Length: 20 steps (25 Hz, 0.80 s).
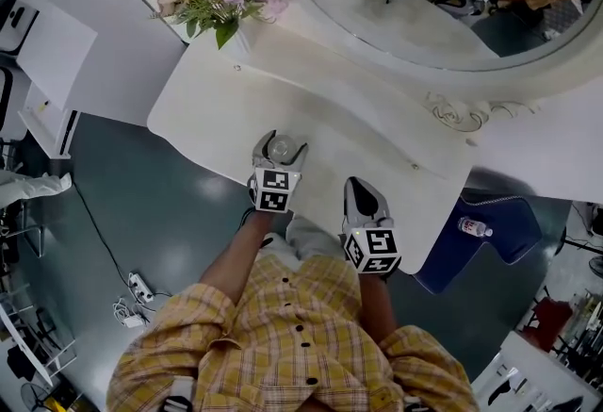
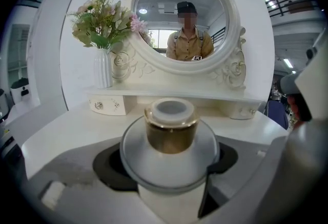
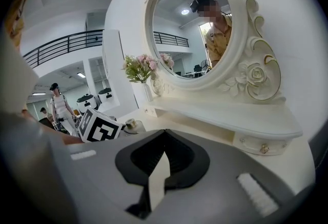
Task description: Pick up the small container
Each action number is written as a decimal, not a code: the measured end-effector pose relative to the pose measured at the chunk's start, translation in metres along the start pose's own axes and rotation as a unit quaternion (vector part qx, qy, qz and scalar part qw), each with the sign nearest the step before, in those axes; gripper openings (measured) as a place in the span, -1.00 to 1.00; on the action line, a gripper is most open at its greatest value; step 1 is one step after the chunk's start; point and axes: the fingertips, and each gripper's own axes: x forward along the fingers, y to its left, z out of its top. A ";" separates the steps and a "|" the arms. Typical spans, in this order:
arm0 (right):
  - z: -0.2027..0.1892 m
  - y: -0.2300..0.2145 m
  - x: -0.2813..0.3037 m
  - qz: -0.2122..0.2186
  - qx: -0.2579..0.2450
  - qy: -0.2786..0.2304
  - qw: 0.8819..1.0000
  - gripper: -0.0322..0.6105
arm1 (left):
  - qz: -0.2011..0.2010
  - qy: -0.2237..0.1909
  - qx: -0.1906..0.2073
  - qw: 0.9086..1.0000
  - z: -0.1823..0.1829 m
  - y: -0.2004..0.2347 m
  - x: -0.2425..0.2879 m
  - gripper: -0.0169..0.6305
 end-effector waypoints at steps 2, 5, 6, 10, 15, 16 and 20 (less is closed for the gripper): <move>0.003 0.002 -0.002 0.001 -0.002 -0.005 1.000 -0.90 | 0.000 -0.006 -0.003 1.000 0.005 -0.001 -0.007 0.12; 0.008 0.006 -0.005 0.004 -0.005 -0.012 1.000 -0.90 | 0.000 -0.017 -0.005 1.000 0.016 0.000 -0.017 0.12; 0.010 0.008 -0.006 0.005 -0.007 -0.015 1.000 -0.90 | 0.000 -0.021 -0.004 1.000 0.020 0.001 -0.021 0.12; 0.015 0.013 -0.009 0.008 -0.011 -0.022 1.000 -0.90 | 0.000 -0.035 -0.002 0.999 0.033 0.002 -0.035 0.12; 0.022 0.019 -0.013 0.012 -0.017 -0.031 0.999 -0.90 | 0.005 -0.058 0.005 0.998 0.049 0.004 -0.052 0.12; 0.023 0.021 -0.013 0.014 -0.019 -0.032 0.999 -0.90 | 0.004 -0.062 0.008 0.998 0.052 0.004 -0.056 0.12; 0.030 0.028 -0.017 0.018 -0.025 -0.040 0.999 -0.90 | 0.003 -0.078 0.005 0.997 0.062 0.003 -0.069 0.12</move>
